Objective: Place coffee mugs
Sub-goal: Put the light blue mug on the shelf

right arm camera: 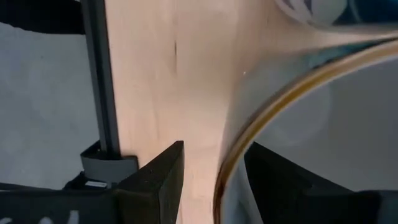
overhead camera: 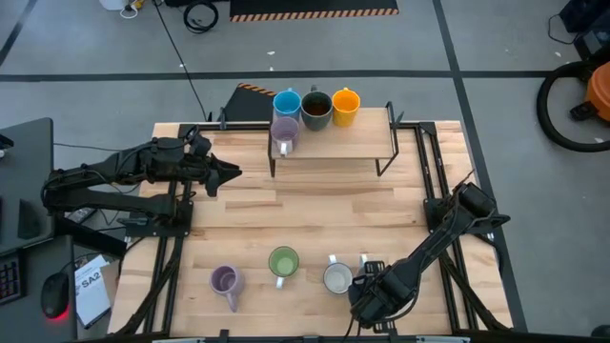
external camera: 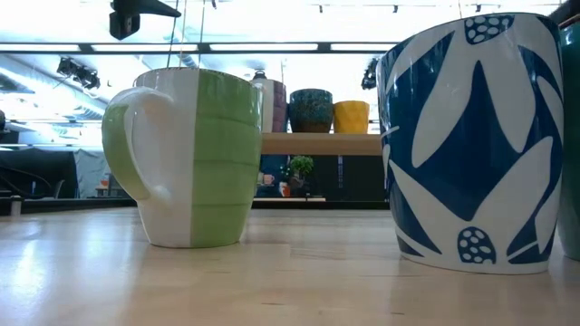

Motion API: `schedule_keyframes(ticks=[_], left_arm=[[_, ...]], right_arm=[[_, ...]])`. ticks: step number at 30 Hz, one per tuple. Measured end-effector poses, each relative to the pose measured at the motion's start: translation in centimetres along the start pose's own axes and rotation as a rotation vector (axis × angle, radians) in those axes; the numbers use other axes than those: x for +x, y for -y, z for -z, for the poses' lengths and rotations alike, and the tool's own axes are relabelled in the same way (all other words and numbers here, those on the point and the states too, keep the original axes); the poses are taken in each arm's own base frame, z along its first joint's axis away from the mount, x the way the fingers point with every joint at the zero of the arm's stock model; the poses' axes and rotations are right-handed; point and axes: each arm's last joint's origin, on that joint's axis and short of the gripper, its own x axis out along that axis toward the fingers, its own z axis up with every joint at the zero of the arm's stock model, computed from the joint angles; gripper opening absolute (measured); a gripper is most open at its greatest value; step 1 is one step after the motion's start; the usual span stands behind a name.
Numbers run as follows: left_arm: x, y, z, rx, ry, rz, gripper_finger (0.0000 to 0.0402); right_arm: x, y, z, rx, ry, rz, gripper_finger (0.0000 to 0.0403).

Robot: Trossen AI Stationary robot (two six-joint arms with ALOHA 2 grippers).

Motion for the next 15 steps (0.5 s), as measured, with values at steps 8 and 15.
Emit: schedule_keyframes(ticks=[8,15], left_arm=[[0.0,0.0,0.0,-0.001,0.0,0.0,0.0132],[0.0,0.0,0.0,0.0,0.0,0.0,0.0132]], right_arm=[[0.73,0.4,0.27,-0.052,-0.012,0.016,0.0165],[0.73,0.36,0.17,-0.081,-0.002,0.012,0.0113]])
